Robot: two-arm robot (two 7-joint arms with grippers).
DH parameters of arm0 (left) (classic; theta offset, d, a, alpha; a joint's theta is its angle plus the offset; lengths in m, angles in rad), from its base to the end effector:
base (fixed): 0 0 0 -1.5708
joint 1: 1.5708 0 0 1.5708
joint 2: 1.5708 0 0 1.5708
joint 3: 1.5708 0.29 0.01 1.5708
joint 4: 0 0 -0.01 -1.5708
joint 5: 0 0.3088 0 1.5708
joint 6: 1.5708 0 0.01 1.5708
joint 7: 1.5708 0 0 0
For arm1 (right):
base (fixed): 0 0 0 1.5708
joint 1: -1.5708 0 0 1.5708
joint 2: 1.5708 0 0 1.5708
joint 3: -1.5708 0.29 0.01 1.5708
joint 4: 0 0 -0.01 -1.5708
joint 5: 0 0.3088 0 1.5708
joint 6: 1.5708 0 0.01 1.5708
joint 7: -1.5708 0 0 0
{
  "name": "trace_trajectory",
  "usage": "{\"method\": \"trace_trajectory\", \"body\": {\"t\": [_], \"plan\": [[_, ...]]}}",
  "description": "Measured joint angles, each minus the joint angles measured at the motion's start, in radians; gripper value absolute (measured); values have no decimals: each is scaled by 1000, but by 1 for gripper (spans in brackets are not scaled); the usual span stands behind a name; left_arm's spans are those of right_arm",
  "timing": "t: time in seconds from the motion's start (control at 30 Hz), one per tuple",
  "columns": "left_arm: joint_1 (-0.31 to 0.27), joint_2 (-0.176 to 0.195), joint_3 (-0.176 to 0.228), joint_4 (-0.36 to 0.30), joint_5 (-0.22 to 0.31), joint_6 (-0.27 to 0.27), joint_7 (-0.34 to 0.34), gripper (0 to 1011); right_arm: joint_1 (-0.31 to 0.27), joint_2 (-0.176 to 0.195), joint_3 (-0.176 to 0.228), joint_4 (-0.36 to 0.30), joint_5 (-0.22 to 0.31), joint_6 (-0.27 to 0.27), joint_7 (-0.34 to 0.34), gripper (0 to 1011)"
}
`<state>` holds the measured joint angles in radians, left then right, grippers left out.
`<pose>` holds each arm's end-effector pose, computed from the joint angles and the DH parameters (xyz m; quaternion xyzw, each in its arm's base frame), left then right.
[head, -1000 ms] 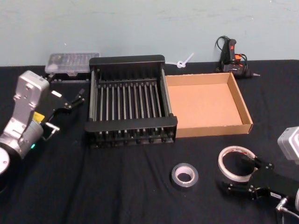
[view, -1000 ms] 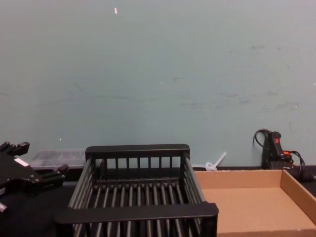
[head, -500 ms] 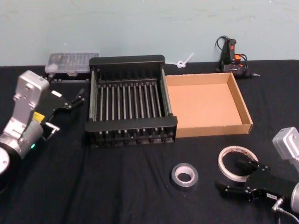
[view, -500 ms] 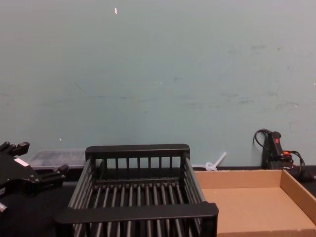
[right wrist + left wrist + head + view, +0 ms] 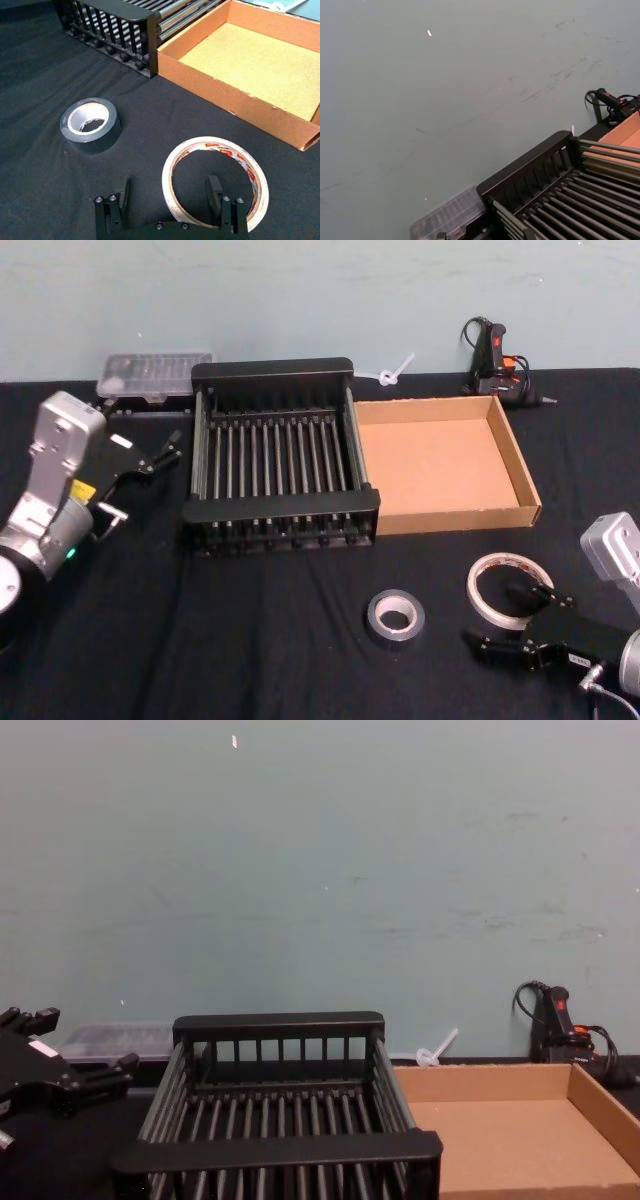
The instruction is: Pick up the white tape and place it into the black box , Pick up the silver tape and place it into the brown box.
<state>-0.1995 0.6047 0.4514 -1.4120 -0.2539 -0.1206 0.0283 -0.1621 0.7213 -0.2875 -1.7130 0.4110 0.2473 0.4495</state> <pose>0.3581 0.0827 -0.3023 0.1415 -0.1325 0.5799 0.7913 0.2681 -0.0994 -0.3021 -0.2409 0.1032 -0.3779 0.8880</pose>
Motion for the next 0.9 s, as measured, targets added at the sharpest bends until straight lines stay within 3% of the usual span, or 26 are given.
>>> {"method": "trace_trajectory", "body": {"t": [0.9], "plan": [[0,0,0,0,0,0,0,1001,1,-2,0,3,-1,-3,-4,1003]]}}
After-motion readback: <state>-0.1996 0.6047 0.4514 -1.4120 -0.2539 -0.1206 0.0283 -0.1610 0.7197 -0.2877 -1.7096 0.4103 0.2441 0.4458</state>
